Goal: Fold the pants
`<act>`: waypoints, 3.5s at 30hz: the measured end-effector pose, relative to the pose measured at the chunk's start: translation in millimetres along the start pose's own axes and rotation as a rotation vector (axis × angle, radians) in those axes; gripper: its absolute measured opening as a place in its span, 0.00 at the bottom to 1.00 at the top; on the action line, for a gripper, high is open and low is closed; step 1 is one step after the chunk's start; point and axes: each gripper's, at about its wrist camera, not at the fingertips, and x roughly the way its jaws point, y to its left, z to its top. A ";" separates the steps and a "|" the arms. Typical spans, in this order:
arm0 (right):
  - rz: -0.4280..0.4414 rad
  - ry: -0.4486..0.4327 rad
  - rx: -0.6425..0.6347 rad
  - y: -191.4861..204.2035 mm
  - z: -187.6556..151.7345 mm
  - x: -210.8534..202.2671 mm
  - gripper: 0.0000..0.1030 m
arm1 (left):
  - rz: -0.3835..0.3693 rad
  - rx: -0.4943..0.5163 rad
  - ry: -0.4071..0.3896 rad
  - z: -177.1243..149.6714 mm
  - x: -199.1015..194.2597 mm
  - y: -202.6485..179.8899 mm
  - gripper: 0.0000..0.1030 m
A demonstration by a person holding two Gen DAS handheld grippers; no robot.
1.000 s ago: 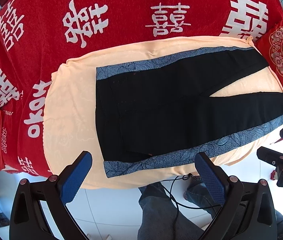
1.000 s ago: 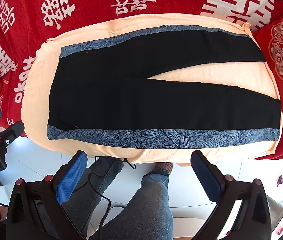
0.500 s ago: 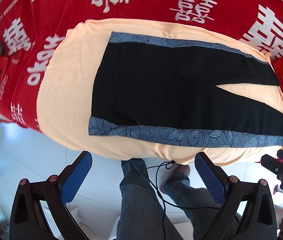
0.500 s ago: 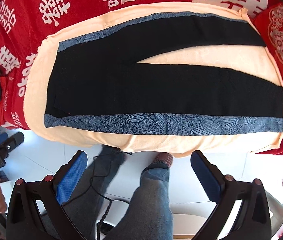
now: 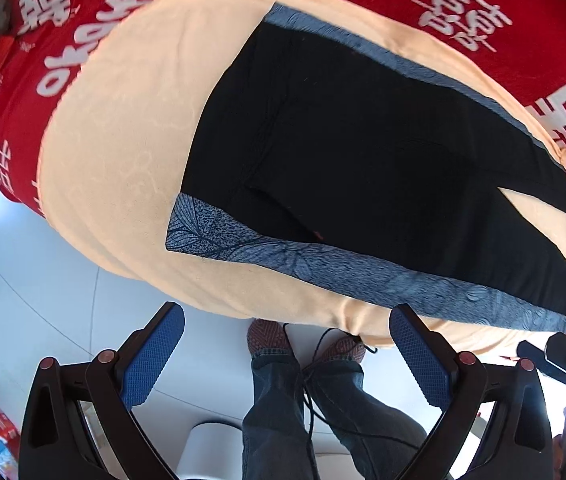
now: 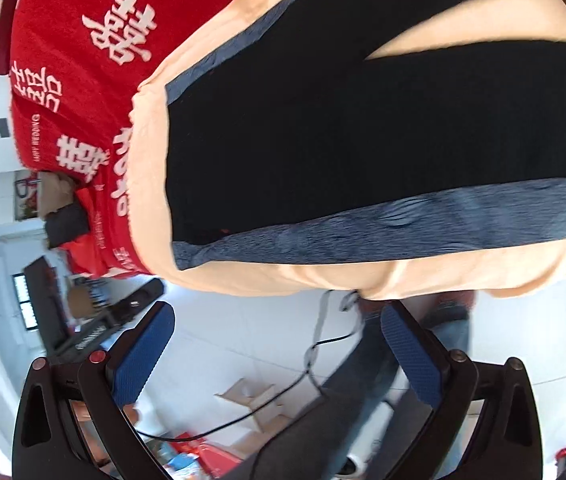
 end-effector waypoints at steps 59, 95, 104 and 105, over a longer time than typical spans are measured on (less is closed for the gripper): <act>0.264 -0.159 -0.073 14.4 183.1 -54.1 0.08 | -0.402 -0.072 -0.257 159.2 -4.3 2.1 0.27; -0.185 -0.069 -0.300 26.0 317.0 7.1 0.15 | 0.175 0.004 -0.213 313.1 127.3 -99.3 0.90; -0.105 -0.107 -0.212 -5.5 251.6 -57.8 0.57 | 0.152 0.144 -0.168 250.2 81.6 -130.9 0.90; -0.103 -0.115 -0.198 -12.9 241.8 -66.5 0.57 | 0.140 0.167 -0.160 235.2 74.7 -126.0 0.90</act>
